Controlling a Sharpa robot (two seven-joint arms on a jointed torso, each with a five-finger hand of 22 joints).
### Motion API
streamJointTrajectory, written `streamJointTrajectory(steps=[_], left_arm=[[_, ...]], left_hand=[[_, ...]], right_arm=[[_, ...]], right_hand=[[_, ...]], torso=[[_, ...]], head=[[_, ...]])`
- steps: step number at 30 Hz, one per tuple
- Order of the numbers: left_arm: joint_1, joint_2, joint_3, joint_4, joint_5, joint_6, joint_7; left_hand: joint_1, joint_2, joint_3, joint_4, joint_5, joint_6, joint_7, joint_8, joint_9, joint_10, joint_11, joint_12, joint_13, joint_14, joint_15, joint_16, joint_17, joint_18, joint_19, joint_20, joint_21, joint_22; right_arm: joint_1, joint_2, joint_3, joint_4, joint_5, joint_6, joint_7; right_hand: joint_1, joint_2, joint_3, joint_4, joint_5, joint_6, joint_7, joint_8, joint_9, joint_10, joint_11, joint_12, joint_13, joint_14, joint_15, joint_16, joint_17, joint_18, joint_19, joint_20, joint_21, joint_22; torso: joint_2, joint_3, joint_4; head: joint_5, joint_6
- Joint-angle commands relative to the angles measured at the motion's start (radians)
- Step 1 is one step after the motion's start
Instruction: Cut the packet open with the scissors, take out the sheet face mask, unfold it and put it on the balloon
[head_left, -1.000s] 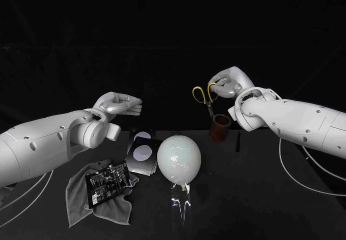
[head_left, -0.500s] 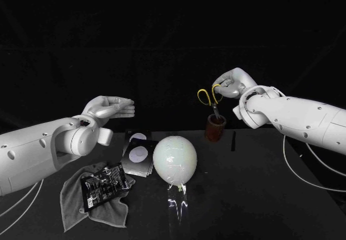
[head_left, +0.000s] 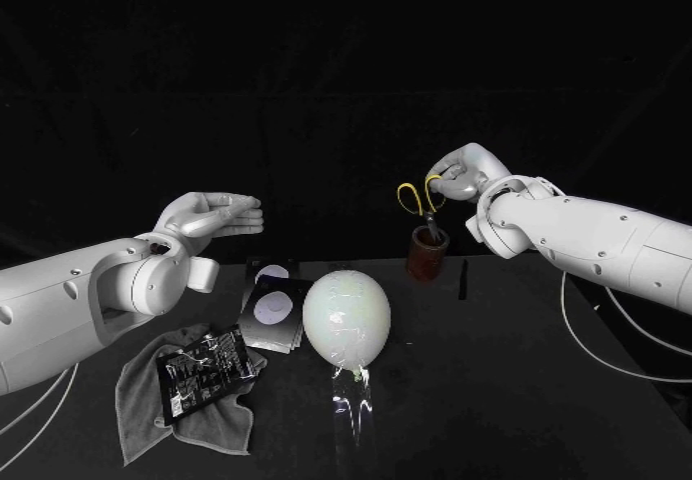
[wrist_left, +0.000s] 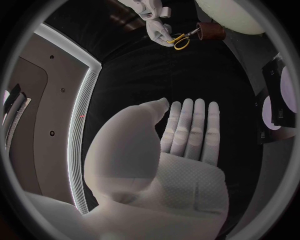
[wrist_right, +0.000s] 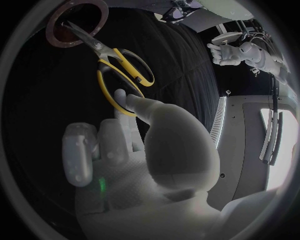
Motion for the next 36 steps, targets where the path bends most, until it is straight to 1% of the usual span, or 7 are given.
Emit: streamJointTrajectory(steps=[1, 8, 17, 20, 25, 30, 36], left_arm=[[0.001, -0.001, 0.002, 0.006, 0.016, 0.007, 0.022], [0.000, -0.007, 0.002, 0.014, 0.020, 0.012, 0.022], [-0.003, -0.012, 0.001, 0.013, 0.022, 0.014, 0.020], [-0.005, -0.015, 0.001, 0.013, 0.022, 0.014, 0.020], [-0.008, -0.018, 0.001, 0.012, 0.026, 0.015, 0.020], [-0.012, -0.020, 0.001, 0.011, 0.028, 0.015, 0.020], [-0.016, -0.020, 0.001, 0.010, 0.030, 0.016, 0.021]], left_hand=[[0.002, -0.010, 0.004, 0.003, -0.001, 0.008, -0.001, -0.002, -0.001, 0.009, -0.001, 0.000, 0.000, 0.009, 0.000, 0.005, 0.002, 0.009, -0.006, 0.001, -0.004, -0.001], [0.003, -0.010, 0.004, 0.002, -0.001, 0.008, 0.000, -0.002, -0.001, 0.009, -0.001, 0.000, 0.000, 0.009, 0.000, 0.006, 0.002, 0.009, -0.006, 0.001, -0.004, -0.001], [0.003, -0.011, 0.004, 0.002, -0.001, 0.008, 0.000, -0.002, -0.002, 0.009, 0.000, -0.001, 0.000, 0.009, 0.000, 0.006, 0.002, 0.010, -0.006, 0.001, -0.004, -0.001], [0.003, -0.011, 0.004, 0.002, -0.001, 0.008, 0.000, -0.002, -0.002, 0.009, 0.000, -0.001, 0.000, 0.009, 0.000, 0.006, 0.002, 0.010, -0.006, 0.001, -0.004, -0.001], [0.003, -0.011, 0.004, 0.002, -0.001, 0.008, 0.000, -0.002, -0.002, 0.009, 0.000, -0.001, 0.000, 0.009, 0.000, 0.006, 0.002, 0.010, -0.006, 0.001, -0.004, -0.001], [0.003, -0.011, 0.004, 0.002, -0.001, 0.008, 0.000, -0.002, -0.002, 0.009, 0.000, -0.001, 0.000, 0.009, 0.000, 0.006, 0.002, 0.010, -0.006, 0.001, -0.004, -0.001], [0.003, -0.012, 0.004, 0.002, -0.001, 0.008, 0.001, -0.003, -0.002, 0.009, 0.000, -0.001, 0.000, 0.009, 0.000, 0.006, 0.002, 0.010, -0.006, 0.001, -0.004, -0.001]], right_arm=[[-0.010, 0.007, -0.001, -0.012, 0.020, 0.041, 0.021], [-0.034, 0.006, -0.004, -0.027, 0.027, 0.083, 0.015], [-0.052, -0.029, -0.005, 0.000, 0.013, 0.125, -0.006], [-0.057, -0.045, -0.006, 0.015, 0.009, 0.135, -0.012], [-0.065, -0.066, -0.006, 0.035, 0.003, 0.162, -0.023], [-0.074, -0.078, -0.007, 0.050, -0.007, 0.180, -0.034], [-0.081, -0.088, -0.008, 0.061, -0.021, 0.185, -0.042]], right_hand=[[-0.009, -0.012, -0.011, -0.009, 0.002, -0.027, 0.011, -0.014, -0.002, -0.014, -0.017, -0.027, -0.010, 0.003, 0.007, -0.008, -0.007, -0.006, 0.040, 0.008, -0.020, 0.221], [-0.038, -0.050, -0.044, -0.006, 0.002, -0.082, 0.051, -0.067, -0.023, -0.144, 0.027, -0.050, -0.044, -0.012, 0.044, -0.027, -0.046, 0.010, -0.003, 0.036, -0.100, 0.196], [-0.037, -0.081, -0.059, -0.019, 0.002, -0.098, 0.073, -0.100, -0.041, -0.263, 0.057, -0.049, -0.089, -0.041, 0.070, -0.052, -0.099, 0.028, -0.045, 0.063, -0.182, 0.169], [-0.035, -0.084, -0.063, -0.021, 0.002, -0.102, 0.076, -0.106, -0.044, -0.276, 0.060, -0.049, -0.094, -0.044, 0.073, -0.054, -0.105, 0.030, -0.049, 0.067, -0.189, 0.167], [-0.038, -0.100, -0.093, -0.029, 0.002, -0.148, 0.078, -0.145, -0.062, -0.354, 0.069, -0.048, -0.107, -0.065, 0.082, -0.064, -0.132, 0.040, -0.073, 0.080, -0.234, 0.153], [-0.040, -0.105, -0.118, -0.031, 0.002, -0.171, 0.079, -0.164, -0.072, -0.388, 0.072, -0.047, -0.106, -0.076, 0.085, -0.069, -0.147, 0.045, -0.083, 0.086, -0.255, 0.146], [-0.034, -0.107, -0.169, -0.036, 0.002, -0.266, 0.067, -0.221, -0.100, -0.467, 0.085, -0.046, -0.106, -0.096, 0.096, -0.078, -0.178, 0.051, -0.101, 0.096, -0.292, 0.134]], torso=[[-0.001, -0.0003, -0.0004], [-0.002, -0.0015, -0.0001], [-0.005, -0.0016, -0.0011], [-0.006, -0.0014, -0.0014], [-0.006, -0.0017, -0.0024], [-0.008, -0.0017, -0.0040], [-0.010, -0.0017, -0.0038]], head=[[0.000, -0.005], [-0.003, -0.010], [-0.004, -0.012], [-0.005, -0.012], [-0.008, -0.007], [-0.009, -0.006], [-0.014, -0.004]])
